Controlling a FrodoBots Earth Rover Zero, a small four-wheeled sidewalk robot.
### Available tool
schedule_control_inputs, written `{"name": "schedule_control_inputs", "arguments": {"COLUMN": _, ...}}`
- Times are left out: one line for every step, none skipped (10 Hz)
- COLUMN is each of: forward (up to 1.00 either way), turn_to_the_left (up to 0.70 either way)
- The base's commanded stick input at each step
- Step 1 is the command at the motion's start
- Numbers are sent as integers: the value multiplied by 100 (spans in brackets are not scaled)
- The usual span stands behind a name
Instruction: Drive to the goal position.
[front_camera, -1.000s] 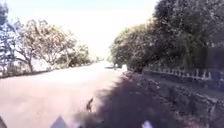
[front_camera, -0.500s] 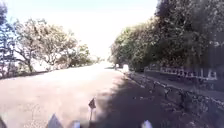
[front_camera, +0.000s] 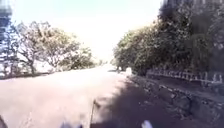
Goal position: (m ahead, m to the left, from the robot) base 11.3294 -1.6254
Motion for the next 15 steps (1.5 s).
{"name": "schedule_control_inputs", "arguments": {"forward": 50, "turn_to_the_left": 0}}
{"name": "schedule_control_inputs", "arguments": {"forward": 50, "turn_to_the_left": 0}}
{"name": "schedule_control_inputs", "arguments": {"forward": 50, "turn_to_the_left": 0}}
{"name": "schedule_control_inputs", "arguments": {"forward": 50, "turn_to_the_left": 0}}
{"name": "schedule_control_inputs", "arguments": {"forward": 50, "turn_to_the_left": 0}}
{"name": "schedule_control_inputs", "arguments": {"forward": 50, "turn_to_the_left": 0}}
{"name": "schedule_control_inputs", "arguments": {"forward": 50, "turn_to_the_left": 0}}
{"name": "schedule_control_inputs", "arguments": {"forward": 50, "turn_to_the_left": 0}}
{"name": "schedule_control_inputs", "arguments": {"forward": 50, "turn_to_the_left": 0}}
{"name": "schedule_control_inputs", "arguments": {"forward": 50, "turn_to_the_left": 0}}
{"name": "schedule_control_inputs", "arguments": {"forward": 50, "turn_to_the_left": 0}}
{"name": "schedule_control_inputs", "arguments": {"forward": 50, "turn_to_the_left": 0}}
{"name": "schedule_control_inputs", "arguments": {"forward": 50, "turn_to_the_left": 0}}
{"name": "schedule_control_inputs", "arguments": {"forward": 50, "turn_to_the_left": 0}}
{"name": "schedule_control_inputs", "arguments": {"forward": 50, "turn_to_the_left": 0}}
